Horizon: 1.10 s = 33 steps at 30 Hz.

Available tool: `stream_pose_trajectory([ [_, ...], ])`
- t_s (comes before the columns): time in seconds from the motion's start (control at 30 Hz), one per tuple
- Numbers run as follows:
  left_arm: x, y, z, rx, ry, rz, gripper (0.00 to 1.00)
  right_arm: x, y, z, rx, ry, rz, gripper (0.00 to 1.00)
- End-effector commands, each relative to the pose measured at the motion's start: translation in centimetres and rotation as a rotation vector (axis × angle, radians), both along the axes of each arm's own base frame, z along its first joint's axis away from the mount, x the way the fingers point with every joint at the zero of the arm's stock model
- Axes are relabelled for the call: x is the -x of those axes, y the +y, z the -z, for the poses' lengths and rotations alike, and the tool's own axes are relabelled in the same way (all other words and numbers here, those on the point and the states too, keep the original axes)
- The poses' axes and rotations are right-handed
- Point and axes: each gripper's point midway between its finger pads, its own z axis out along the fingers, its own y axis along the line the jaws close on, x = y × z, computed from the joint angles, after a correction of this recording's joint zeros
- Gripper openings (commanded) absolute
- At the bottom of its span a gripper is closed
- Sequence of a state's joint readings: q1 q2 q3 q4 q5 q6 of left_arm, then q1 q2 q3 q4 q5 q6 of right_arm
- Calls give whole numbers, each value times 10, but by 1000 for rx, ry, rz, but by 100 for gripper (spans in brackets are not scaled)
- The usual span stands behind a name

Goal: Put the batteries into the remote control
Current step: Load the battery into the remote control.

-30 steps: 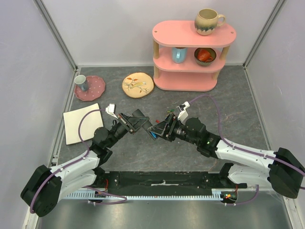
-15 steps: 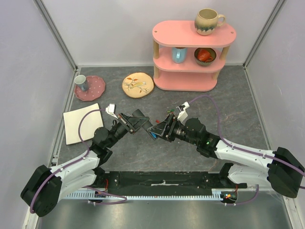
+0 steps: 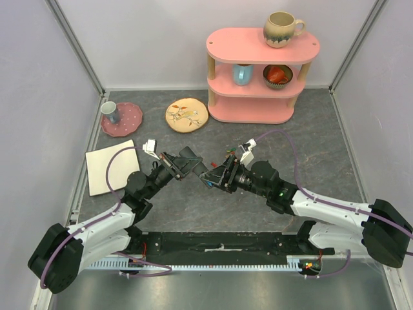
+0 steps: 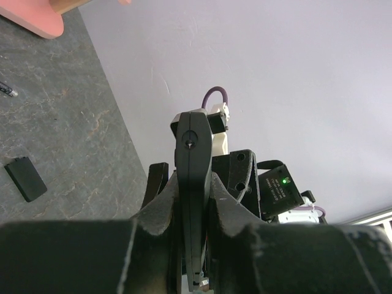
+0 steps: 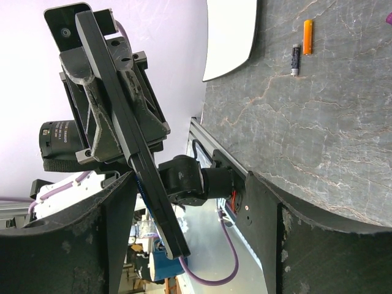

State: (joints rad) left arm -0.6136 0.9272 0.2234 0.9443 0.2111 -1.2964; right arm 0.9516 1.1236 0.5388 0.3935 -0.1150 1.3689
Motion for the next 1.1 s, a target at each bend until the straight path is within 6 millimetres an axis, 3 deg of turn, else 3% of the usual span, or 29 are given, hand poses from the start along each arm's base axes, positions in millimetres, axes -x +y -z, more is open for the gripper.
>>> stream_pose_trajectory([
  [0.0, -3, 7, -53, 93, -147, -49, 2, 11, -2, 22, 53, 36, -36, 77],
  [0.1, -3, 7, -55, 96, -150, -47, 2, 10, -3, 23, 55, 36, -30, 76],
  [0.23, -1, 7, -55, 98, -147, -40, 2, 11, -3, 26, 63, 39, -33, 60],
  [0.33, -1, 8, -53, 95, -142, -39, 2, 11, -3, 27, 67, 32, -38, 58],
  [0.4, -1, 8, -50, 87, -137, -40, 2, 10, -2, 22, 66, 14, -38, 64],
  [0.43, -1, 8, -49, 83, -135, -41, 2, 10, -3, 21, 75, 11, -39, 74],
  [0.57, -2, 5, -30, 39, -89, -35, 2, 4, -2, -2, 87, -47, -28, 89],
  [0.83, 0, 3, -10, 6, -37, -13, 2, -5, -7, -29, 155, -182, -24, 94],
  [0.97, 3, 0, -6, -11, -27, 12, 2, -8, -12, -68, 214, -359, -51, 95],
  [1.0, 5, -1, -5, -18, -25, 23, 2, -6, -18, -62, 268, -364, -64, 95],
  [1.03, 5, -2, -2, -24, -17, 28, 2, -8, -24, -78, 286, -449, -64, 95],
  [1.07, 5, -2, -1, -26, -16, 33, 2, -9, -29, -82, 311, -475, -58, 95],
])
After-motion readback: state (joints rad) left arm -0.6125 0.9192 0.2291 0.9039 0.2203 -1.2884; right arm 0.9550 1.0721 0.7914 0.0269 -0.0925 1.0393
